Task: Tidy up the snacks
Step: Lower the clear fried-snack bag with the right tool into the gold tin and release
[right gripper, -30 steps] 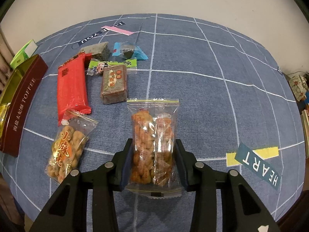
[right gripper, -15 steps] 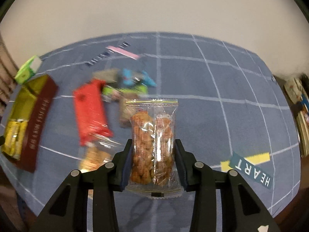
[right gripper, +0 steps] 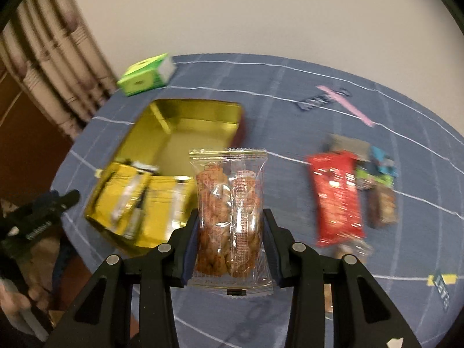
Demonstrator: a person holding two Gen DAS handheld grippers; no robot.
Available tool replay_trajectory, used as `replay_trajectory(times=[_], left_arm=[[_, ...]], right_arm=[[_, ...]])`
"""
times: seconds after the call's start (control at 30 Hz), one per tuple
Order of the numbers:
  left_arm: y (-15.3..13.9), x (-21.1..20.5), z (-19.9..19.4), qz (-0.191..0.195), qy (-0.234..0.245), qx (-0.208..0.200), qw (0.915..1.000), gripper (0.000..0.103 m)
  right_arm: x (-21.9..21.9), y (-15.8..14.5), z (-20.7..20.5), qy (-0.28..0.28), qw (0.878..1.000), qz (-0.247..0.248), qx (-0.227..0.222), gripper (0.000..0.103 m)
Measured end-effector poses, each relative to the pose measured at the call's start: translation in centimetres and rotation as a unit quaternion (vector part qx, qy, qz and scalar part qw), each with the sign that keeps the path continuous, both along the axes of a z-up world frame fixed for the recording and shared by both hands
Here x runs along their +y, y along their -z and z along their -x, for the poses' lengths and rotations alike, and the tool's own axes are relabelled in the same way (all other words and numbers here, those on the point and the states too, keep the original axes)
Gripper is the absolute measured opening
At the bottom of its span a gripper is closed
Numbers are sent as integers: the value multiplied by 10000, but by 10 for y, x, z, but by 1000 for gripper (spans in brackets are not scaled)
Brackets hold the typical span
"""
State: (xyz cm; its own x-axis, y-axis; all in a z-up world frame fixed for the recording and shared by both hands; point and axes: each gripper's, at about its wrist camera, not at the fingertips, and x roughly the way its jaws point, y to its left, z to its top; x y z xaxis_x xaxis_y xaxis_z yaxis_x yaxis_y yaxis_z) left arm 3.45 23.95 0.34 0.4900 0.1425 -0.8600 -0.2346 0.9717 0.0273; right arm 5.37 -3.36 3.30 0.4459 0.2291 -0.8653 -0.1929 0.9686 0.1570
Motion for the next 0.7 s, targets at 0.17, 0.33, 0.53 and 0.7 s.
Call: replay_trajectory(times=[0.17,0.33,0.53,0.7], left_arm=[[7,17,7,259,-324,147,9990,65],[7,22,11,205,-466,162,9986,65],[11,20,9,273,-360,228,9987,65],[12,18,8,294,-290,238,9989,65]], right_arm=[[44,6,-9,-279,9996,-27,81,37],[74,20,-14,-441,9988,77,191,37],[91,38,-18,-550,9975,280,352,37],[92,46,-22,-528,9972,338,402,38]])
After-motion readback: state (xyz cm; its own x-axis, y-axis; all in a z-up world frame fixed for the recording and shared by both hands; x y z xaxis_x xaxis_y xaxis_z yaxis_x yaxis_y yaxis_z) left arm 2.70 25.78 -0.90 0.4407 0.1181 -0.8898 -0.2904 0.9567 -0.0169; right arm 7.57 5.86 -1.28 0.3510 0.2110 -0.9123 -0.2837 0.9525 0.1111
